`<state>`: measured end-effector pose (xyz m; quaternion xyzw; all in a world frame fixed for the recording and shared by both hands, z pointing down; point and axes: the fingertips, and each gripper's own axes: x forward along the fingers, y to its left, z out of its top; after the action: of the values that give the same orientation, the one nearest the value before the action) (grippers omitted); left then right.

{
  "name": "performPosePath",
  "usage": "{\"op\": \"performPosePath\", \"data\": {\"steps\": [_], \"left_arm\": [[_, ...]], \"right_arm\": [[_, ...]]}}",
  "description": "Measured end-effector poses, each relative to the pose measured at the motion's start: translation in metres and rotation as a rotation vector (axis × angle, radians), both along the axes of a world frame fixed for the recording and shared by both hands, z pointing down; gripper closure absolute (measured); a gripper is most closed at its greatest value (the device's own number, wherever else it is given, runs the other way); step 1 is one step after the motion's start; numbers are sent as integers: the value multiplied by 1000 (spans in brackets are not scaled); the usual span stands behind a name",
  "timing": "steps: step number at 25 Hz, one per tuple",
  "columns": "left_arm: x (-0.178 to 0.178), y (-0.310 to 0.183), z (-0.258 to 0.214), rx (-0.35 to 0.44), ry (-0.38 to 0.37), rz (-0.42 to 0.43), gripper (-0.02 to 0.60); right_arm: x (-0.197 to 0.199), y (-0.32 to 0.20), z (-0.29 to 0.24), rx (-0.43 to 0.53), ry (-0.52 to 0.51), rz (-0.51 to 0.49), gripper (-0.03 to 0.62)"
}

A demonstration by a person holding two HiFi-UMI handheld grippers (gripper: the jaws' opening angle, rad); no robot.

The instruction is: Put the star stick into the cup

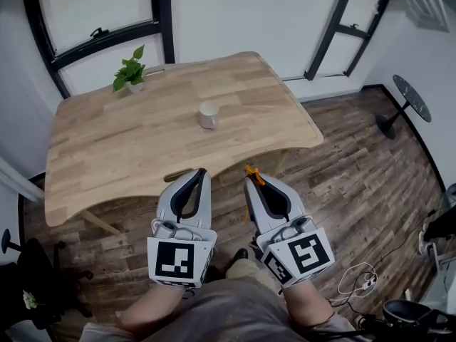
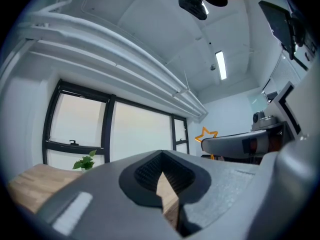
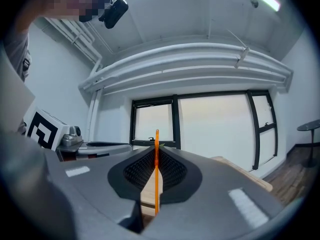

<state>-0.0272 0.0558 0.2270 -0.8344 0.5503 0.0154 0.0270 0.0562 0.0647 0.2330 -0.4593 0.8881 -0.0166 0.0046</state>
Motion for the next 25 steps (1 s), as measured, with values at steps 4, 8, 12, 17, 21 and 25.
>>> {"op": "performPosePath", "data": {"steps": [4, 8, 12, 17, 21, 25], "left_arm": [[2, -24, 14, -28, -13, 0, 581], [5, -59, 27, -59, -27, -12, 581], [6, -101, 39, -99, -51, -31, 581], [12, -158, 48, -144, -76, -66, 581], [17, -193, 50, -164, -97, -99, 581], [18, -221, 40, -149, -110, -139, 581]], "right_arm": [[2, -24, 7, -9, -3, 4, 549], [8, -62, 17, -19, -6, 0, 549], [12, -109, 26, -50, -22, -14, 549], [21, -173, 32, -81, -48, -46, 549], [23, -216, 33, -95, -74, -88, 549], [20, -250, 27, -87, -95, -140, 549]]}}
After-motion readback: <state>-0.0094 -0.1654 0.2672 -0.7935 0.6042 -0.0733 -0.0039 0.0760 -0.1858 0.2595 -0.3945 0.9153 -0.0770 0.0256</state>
